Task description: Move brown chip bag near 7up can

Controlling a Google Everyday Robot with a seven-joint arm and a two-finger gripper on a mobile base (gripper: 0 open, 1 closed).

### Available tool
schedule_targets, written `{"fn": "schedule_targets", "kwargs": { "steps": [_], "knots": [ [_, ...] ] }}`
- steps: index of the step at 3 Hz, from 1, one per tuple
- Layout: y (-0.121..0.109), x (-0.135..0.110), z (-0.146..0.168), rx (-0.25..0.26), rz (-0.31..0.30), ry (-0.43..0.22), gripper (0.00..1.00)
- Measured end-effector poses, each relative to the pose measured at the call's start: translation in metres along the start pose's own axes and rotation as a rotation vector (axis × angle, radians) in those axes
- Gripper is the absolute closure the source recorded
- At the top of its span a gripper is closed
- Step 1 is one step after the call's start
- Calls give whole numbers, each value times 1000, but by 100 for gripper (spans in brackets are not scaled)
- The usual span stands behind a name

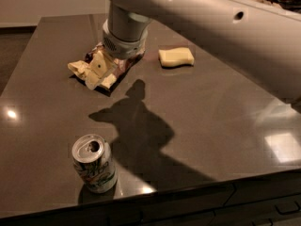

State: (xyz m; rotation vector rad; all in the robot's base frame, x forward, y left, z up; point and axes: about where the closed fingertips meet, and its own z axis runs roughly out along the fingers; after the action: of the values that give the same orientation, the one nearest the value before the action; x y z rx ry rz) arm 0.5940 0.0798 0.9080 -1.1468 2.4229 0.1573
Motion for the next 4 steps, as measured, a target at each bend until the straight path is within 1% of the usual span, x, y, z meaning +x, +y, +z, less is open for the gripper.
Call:
{"fn": "schedule_targets", "kwargs": {
  "steps": [1, 2, 3, 4],
  "knots": [
    [6, -14, 20, -8, 41, -21, 0],
    [3, -30, 38, 1, 68, -44, 0],
    [-1, -43, 54, 1, 62, -55, 0],
    [-3, -52, 74, -17, 36, -50, 1]
  ]
}}
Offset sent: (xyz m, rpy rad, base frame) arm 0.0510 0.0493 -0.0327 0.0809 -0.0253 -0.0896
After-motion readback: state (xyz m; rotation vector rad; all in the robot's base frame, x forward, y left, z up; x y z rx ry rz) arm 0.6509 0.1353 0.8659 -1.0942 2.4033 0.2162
